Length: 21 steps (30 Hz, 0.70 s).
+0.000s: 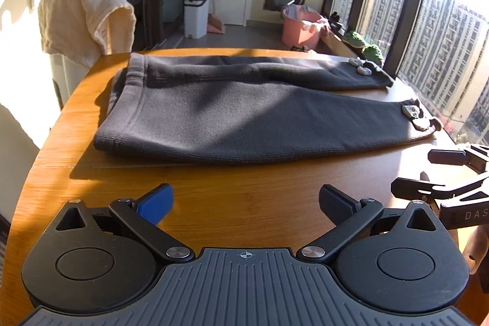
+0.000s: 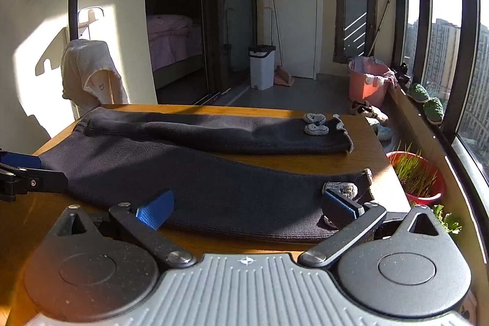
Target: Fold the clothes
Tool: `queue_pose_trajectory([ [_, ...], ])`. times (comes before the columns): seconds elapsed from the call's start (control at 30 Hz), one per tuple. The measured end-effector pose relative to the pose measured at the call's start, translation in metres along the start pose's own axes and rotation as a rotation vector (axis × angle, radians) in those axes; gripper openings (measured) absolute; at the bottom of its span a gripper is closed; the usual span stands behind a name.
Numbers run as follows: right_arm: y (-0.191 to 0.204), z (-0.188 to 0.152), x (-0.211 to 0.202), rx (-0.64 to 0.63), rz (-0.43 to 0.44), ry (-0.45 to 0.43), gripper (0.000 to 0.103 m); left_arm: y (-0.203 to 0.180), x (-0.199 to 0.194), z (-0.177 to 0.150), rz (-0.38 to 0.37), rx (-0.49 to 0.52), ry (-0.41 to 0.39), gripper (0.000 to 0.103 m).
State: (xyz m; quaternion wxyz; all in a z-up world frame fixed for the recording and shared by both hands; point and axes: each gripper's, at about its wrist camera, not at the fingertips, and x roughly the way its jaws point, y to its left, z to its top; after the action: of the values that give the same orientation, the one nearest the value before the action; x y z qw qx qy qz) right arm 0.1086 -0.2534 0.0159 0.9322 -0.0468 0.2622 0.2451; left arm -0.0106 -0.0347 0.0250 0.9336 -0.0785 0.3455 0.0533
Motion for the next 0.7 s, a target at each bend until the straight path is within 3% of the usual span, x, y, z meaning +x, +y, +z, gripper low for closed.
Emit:
queue_pose_trajectory([
  [0.03, -0.006, 0.008, 0.01, 0.021, 0.005, 0.013, 0.101, 0.002, 0.001, 0.01, -0.003, -0.004, -0.025, 0.103],
  [0.1, -0.015, 0.018, 0.028, 0.062, 0.03, 0.053, 0.076, 0.004, 0.012, 0.025, 0.007, 0.001, -0.042, 0.103],
  [0.17, -0.022, 0.02, 0.047, 0.106, 0.069, 0.131, 0.058, 0.003, 0.03, 0.036, 0.029, 0.017, -0.034, 0.103],
  [0.23, -0.027, 0.016, 0.063, 0.13, 0.084, 0.192, 0.056, 0.003, 0.05, 0.043, 0.051, 0.034, -0.014, 0.099],
  [0.3, -0.024, 0.011, 0.06, 0.089, 0.086, 0.179, 0.056, 0.006, 0.066, 0.044, 0.04, 0.026, 0.03, 0.091],
  [0.37, -0.021, 0.005, 0.05, 0.063, 0.095, 0.189, 0.056, 0.01, 0.072, 0.038, 0.03, 0.022, 0.036, 0.092],
  [0.47, -0.017, -0.007, 0.031, -0.003, 0.101, 0.198, 0.056, 0.01, 0.063, 0.029, 0.012, 0.032, 0.06, 0.096],
  [0.63, -0.013, -0.012, 0.019, -0.073, 0.1, 0.208, 0.057, 0.014, 0.032, 0.019, -0.101, 0.037, 0.125, 0.099],
  [0.7, -0.013, -0.009, 0.022, -0.082, 0.105, 0.212, 0.058, 0.032, 0.021, 0.034, -0.12, -0.043, 0.069, 0.099],
])
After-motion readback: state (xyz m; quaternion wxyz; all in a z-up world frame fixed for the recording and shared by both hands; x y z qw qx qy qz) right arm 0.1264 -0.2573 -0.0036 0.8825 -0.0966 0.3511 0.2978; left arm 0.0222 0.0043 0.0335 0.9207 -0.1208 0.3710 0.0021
